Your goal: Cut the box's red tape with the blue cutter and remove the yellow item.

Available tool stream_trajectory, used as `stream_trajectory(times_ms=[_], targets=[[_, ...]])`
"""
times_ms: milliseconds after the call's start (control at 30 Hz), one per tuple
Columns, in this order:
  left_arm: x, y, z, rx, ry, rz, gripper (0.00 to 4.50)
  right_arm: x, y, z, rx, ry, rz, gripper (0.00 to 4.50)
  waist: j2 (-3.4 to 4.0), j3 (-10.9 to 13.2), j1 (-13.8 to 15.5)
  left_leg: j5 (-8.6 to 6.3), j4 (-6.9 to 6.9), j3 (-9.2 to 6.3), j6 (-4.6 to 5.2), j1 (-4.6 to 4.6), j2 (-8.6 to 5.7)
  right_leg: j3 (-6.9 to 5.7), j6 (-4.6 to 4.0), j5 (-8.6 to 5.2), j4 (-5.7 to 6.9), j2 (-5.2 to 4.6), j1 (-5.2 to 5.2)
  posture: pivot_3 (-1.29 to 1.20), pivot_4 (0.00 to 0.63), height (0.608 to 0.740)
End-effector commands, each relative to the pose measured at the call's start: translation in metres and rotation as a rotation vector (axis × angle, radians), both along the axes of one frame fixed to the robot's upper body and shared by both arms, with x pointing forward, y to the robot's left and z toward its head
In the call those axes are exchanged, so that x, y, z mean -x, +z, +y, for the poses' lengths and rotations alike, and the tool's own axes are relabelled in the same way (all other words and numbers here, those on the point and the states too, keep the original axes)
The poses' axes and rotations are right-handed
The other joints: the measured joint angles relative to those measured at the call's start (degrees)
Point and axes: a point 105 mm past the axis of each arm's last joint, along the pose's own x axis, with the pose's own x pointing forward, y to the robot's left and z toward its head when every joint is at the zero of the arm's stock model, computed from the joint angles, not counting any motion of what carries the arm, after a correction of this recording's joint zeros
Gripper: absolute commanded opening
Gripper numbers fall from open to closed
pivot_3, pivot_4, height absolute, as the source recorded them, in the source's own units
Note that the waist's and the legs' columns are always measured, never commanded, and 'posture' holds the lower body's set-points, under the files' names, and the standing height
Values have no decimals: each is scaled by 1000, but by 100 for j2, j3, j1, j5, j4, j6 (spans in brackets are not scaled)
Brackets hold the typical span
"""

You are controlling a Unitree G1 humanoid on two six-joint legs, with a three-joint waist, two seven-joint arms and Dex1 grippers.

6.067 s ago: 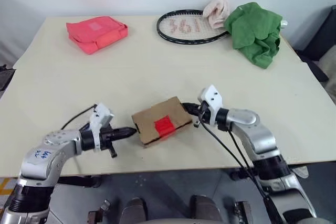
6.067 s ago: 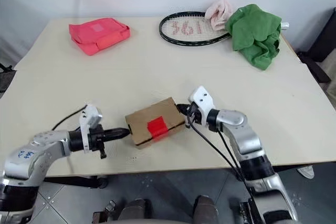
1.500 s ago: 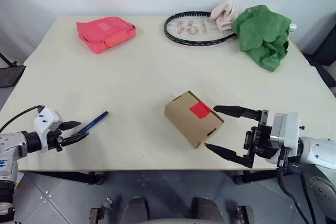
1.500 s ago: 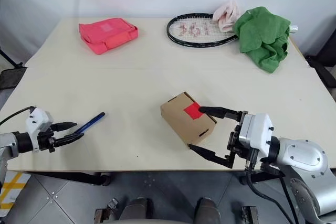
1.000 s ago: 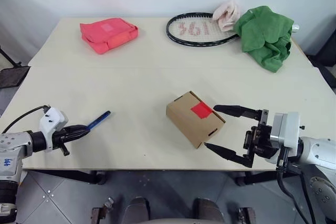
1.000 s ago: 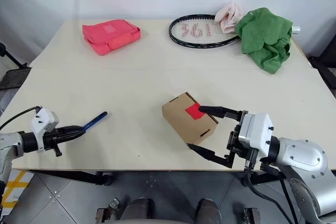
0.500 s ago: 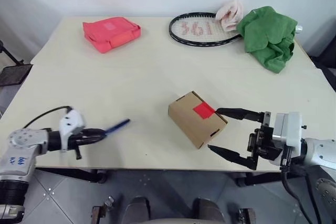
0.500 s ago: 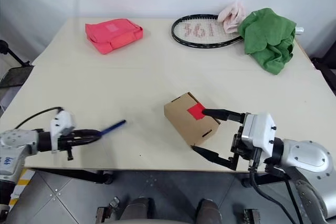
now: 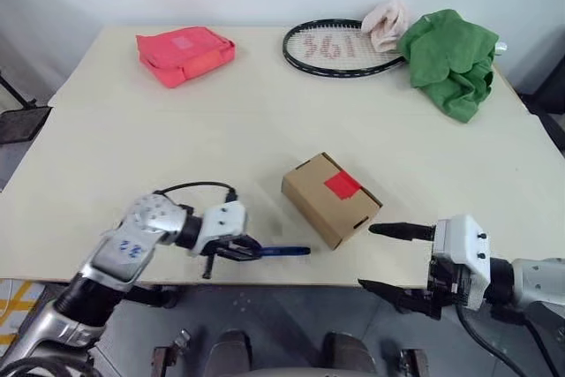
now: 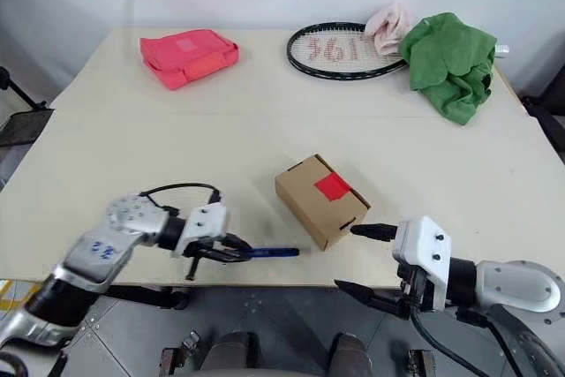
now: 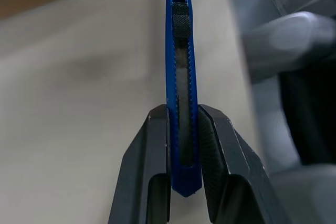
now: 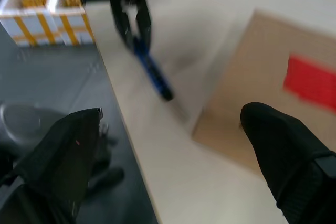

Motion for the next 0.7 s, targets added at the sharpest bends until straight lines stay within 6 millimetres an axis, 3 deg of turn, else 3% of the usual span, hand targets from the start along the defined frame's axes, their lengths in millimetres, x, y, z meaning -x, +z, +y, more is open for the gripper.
stream_trajectory(times_ms=[33,67,167,300,533,700], targets=[[9,1,-17,-34,-33,5,412,7,-5,5,34,-6,38,4500,-1,1,0,-2,2,0,1,-2,0,0,0,0,-1,0,0,0,150,740],[11,1,-18,-44,-35,17,412,8,-7,6,36,-11,53,4500,-1,1,-5,-4,2,0,1,-1,0,0,0,0,-3,0,0,0,150,740],[18,-1,-29,-73,-57,48,412,13,-21,4,88,-27,132,3931,-1,1,9,-6,6,0,1,-2,0,0,0,0,-4,0,0,0,150,740],[24,-4,-36,-112,-64,84,412,11,-32,9,95,-40,151,2498,-2,1,51,-17,33,-2,9,-7,1,1,0,0,-2,0,4,0,150,740],[27,-10,-41,-138,-22,126,412,-1,-41,35,68,-19,146,30,-2,1,103,-22,43,-3,9,-11,0,3,0,0,-1,0,5,0,150,740],[26,-10,-40,-155,-12,125,412,-17,-48,49,70,-37,146,7,-2,1,109,-23,47,-3,9,-14,0,3,-2,1,-2,-1,5,0,150,740]])
